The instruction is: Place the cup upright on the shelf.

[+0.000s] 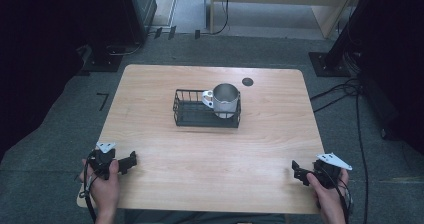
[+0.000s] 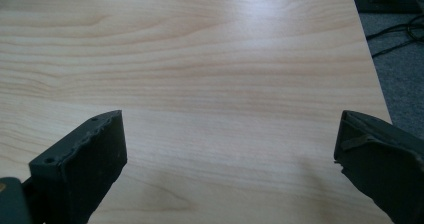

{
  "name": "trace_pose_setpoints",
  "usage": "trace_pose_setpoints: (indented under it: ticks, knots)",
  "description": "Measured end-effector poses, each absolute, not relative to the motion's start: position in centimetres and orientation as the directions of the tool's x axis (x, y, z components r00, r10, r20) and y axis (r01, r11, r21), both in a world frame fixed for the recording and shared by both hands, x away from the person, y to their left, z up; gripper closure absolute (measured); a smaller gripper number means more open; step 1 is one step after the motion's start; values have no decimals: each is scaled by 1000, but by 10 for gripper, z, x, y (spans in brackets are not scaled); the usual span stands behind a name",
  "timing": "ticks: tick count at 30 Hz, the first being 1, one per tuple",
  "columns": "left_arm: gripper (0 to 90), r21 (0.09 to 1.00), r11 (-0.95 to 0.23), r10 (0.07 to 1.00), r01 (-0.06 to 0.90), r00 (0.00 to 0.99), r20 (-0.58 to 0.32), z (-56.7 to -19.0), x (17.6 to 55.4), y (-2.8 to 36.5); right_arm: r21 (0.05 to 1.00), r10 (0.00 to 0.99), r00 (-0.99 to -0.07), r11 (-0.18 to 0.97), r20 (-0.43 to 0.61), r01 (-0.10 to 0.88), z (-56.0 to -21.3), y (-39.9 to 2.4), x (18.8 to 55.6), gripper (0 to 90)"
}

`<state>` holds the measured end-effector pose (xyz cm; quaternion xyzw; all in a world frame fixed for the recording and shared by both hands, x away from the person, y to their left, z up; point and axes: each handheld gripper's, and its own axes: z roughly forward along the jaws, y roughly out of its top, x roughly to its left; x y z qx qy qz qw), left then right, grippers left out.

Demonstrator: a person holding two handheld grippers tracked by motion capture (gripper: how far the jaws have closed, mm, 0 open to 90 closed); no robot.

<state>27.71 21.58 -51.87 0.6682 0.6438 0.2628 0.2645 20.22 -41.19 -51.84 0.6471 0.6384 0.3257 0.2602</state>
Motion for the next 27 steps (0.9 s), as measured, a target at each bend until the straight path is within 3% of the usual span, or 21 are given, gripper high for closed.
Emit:
trace_pose_setpoints:
  ticks: [9,27]
  knots:
    - [0,692,-31,999,721,33,11,-519,277,216,743,998,10,-54,64,667,-528,-414,196,46]
    - [0,692,-31,999,721,33,10,-519,277,216,724,999,-12,-13,29,690,-529,-411,198,45]
